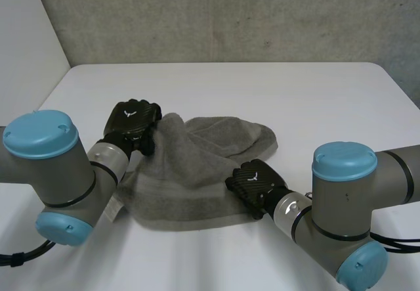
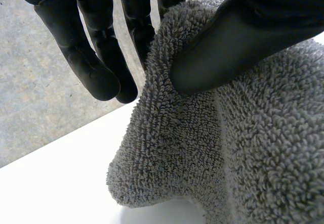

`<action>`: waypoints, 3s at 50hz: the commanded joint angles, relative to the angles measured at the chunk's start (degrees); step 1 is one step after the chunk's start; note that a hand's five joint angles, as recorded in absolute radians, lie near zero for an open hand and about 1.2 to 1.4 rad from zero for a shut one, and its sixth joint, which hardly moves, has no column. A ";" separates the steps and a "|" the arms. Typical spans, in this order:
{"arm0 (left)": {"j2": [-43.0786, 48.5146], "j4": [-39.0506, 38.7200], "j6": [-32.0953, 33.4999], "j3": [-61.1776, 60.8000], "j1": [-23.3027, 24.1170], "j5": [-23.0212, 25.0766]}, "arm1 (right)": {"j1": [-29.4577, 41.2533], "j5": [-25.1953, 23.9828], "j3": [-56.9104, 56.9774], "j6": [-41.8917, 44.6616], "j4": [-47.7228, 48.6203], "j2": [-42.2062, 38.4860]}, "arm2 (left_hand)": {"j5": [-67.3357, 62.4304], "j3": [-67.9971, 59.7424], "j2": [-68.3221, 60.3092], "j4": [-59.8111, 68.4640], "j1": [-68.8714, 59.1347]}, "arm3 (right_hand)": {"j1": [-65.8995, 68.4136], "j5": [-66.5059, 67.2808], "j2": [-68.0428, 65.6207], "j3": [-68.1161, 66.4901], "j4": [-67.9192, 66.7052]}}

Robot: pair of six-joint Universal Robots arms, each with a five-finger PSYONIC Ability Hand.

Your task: Fold the towel.

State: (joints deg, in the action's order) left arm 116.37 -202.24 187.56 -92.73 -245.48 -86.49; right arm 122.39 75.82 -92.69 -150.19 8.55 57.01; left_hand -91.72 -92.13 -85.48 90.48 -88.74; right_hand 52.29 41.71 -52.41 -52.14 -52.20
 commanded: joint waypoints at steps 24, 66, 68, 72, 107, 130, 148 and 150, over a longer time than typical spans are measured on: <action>-0.18 0.00 -0.26 -0.26 0.17 0.00 | -0.75 -1.20 -1.45 -0.45 -2.93 3.46 | 21.72 12.13 5.48 -10.48 8.74 | -25.38 -24.81 25.50 25.23 25.29; -0.09 0.00 -0.44 -0.17 0.00 0.18 | -0.14 -0.76 -1.97 -0.10 0.94 0.65 | 21.72 12.13 5.48 -10.48 8.74 | -17.98 -17.40 18.10 17.83 17.89; -0.09 0.00 -0.44 -0.17 0.00 0.18 | -0.22 -0.76 -1.89 -0.10 0.94 0.56 | 21.72 12.13 5.48 -10.48 8.74 | -18.31 -17.74 18.43 18.16 18.22; 0.00 0.00 -0.44 -0.17 0.00 0.18 | -0.14 -0.58 -1.53 -0.10 0.94 0.47 | 21.72 12.13 5.48 -10.48 8.74 | -18.99 -18.42 19.11 18.84 18.90; 0.26 0.00 -0.44 0.00 0.00 0.18 | 0.04 0.03 5.67 -0.37 0.68 -2.96 | 21.72 12.13 5.48 -10.48 8.74 | -11.42 -10.85 11.54 11.27 11.33; 0.35 0.00 -0.44 0.00 0.09 0.18 | 0.04 0.03 6.82 -0.45 0.41 -4.54 | 21.72 12.13 5.48 -10.48 8.74 | 15.85 16.43 -15.73 -16.00 -15.94; -8.07 0.18 -5.17 -0.70 0.26 -0.09 | -0.93 0.91 6.99 -13.37 0.15 17.76 | 21.72 12.13 5.48 -10.48 8.74 | 27.71 28.29 -27.59 -27.86 -27.80; -10.20 0.53 -6.68 -0.79 0.26 -0.09 | -1.02 1.00 7.08 -13.55 -0.02 19.54 | 21.72 12.13 5.48 -10.48 8.74 | 27.71 28.29 -27.59 -27.86 -27.80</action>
State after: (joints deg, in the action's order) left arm 112.42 -202.08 185.26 -93.16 -245.23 -86.46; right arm 121.48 76.86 -85.83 -161.11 9.03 69.91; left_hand -91.72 -92.13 -85.48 90.48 -88.74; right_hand 75.43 66.25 -74.43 -76.41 -76.48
